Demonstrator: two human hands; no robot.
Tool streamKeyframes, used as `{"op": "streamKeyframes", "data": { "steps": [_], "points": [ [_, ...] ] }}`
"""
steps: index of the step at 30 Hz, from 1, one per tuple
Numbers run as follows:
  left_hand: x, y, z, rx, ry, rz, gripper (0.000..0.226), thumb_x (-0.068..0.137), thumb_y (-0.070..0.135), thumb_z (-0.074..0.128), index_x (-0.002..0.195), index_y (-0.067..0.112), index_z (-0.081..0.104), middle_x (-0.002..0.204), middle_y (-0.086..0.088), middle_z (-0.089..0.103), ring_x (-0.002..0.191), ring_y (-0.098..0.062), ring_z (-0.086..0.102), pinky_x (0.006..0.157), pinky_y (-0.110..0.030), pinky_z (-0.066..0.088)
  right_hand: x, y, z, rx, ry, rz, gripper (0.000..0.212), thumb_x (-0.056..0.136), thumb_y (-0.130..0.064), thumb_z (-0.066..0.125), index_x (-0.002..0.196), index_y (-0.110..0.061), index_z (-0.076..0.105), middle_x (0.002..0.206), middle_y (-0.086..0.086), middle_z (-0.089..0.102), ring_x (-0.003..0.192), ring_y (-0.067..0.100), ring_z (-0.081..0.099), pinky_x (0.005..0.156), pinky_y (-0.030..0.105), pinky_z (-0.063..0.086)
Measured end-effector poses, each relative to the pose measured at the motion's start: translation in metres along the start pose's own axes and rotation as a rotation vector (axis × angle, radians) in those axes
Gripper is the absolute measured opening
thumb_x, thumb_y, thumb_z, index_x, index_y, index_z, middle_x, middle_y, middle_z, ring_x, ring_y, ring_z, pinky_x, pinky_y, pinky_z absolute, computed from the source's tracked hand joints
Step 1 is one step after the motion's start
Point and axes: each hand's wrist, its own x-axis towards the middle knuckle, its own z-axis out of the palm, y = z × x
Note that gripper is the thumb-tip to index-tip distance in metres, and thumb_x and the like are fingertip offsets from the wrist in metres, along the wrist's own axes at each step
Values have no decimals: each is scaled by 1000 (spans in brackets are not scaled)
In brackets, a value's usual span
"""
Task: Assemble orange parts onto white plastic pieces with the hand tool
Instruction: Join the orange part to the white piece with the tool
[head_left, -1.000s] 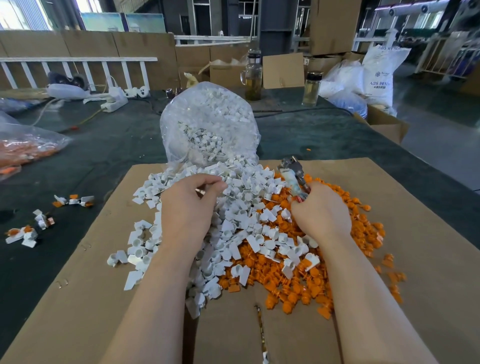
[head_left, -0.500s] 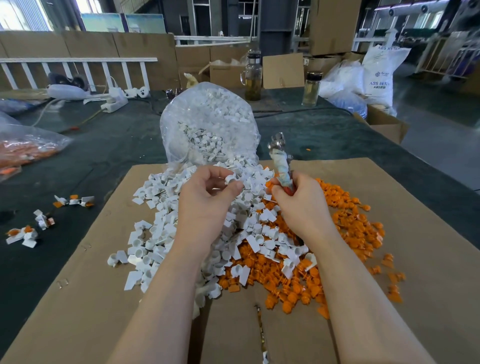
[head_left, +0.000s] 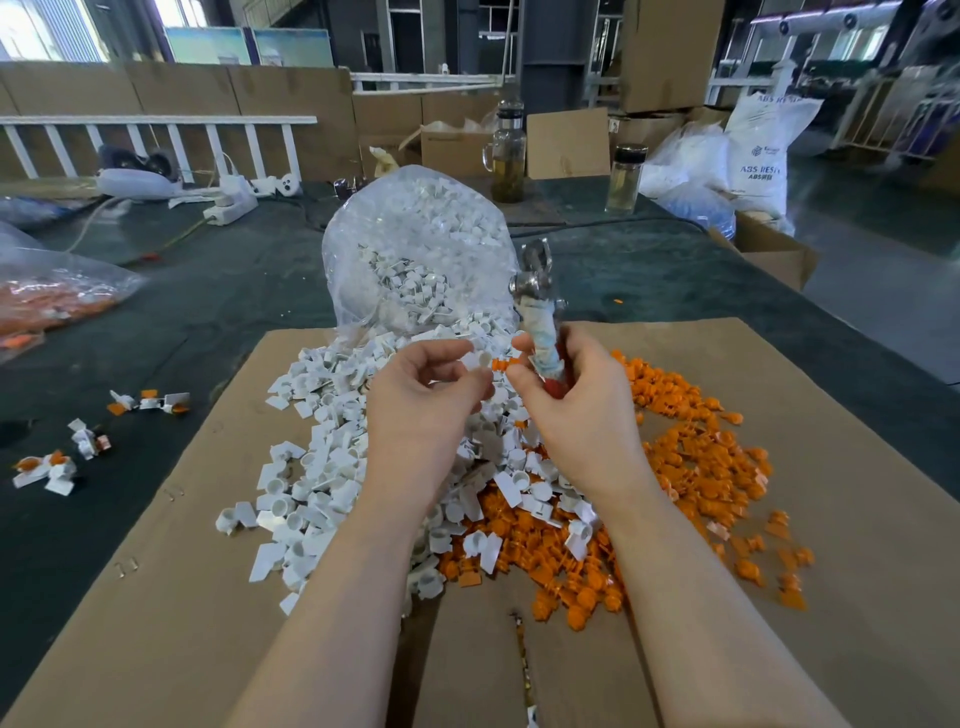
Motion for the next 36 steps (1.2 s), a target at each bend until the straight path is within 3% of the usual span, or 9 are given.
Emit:
{"op": "streamKeyframes", "data": {
  "steps": [2, 7, 11, 18, 21, 26, 31, 36],
  "points": [
    [-1, 0, 1, 4, 5, -9, 16, 81, 3, 76, 89, 15, 69, 73, -5, 71, 65, -14, 72, 62, -23, 58, -1, 0, 1, -28, 23, -40, 26, 87, -20, 71, 106, -31, 56, 95, -21, 65, 92, -1, 64, 78, 19, 53],
    [-2, 0, 2, 5, -8, -10, 10, 80, 5, 78, 81, 11, 71, 70, -4, 74, 68, -18, 74, 65, -26, 60, -4, -1, 2, -188, 103, -146, 29, 81, -25, 70, 98, -35, 49, 79, -27, 55, 77, -8, 57, 62, 6, 41],
    [-4, 2, 3, 35, 1, 7, 10, 78, 7, 80, 79, 13, 72, 72, -4, 75, 70, -18, 75, 68, -30, 61, -4, -1, 4, -260, 131, -162, 35, 81, -22, 74, 96, -37, 46, 76, -30, 52, 73, -10, 54, 61, 10, 38],
    [-7, 3, 4, 145, 17, 96, 17, 79, 14, 81, 70, 26, 72, 67, 8, 73, 61, -7, 69, 59, -18, 55, -3, 0, 2, -253, 142, -147, 28, 82, -24, 73, 94, -33, 50, 74, -23, 56, 77, 0, 59, 59, 14, 42],
    [-8, 3, 4, 182, 12, 127, 14, 79, 14, 81, 72, 24, 74, 66, 7, 73, 61, -6, 68, 58, -16, 53, -3, -1, 2, -266, 134, -156, 29, 82, -24, 74, 94, -33, 50, 75, -26, 54, 73, -5, 57, 59, 12, 40],
    [-7, 2, 3, 196, 17, 129, 15, 78, 14, 81, 72, 25, 74, 66, 10, 72, 56, 0, 63, 54, -12, 48, -3, -1, 1, -240, 80, -137, 23, 84, -22, 73, 101, -27, 57, 79, -24, 56, 77, 3, 61, 64, 23, 49],
    [-6, 1, 5, 220, 39, 134, 13, 80, 17, 80, 73, 25, 73, 66, 13, 71, 57, 2, 63, 54, -11, 47, -2, 0, -1, -209, 30, -114, 29, 84, -16, 70, 110, -20, 60, 85, -19, 60, 79, 5, 63, 66, 25, 51],
    [-5, -1, 4, 222, 51, 124, 14, 79, 22, 82, 72, 26, 71, 68, 8, 73, 64, -10, 69, 59, -21, 55, -1, 1, -2, -194, -11, -92, 31, 81, -11, 66, 110, -19, 60, 74, -18, 57, 62, 1, 54, 58, 20, 42]
  ]
}}
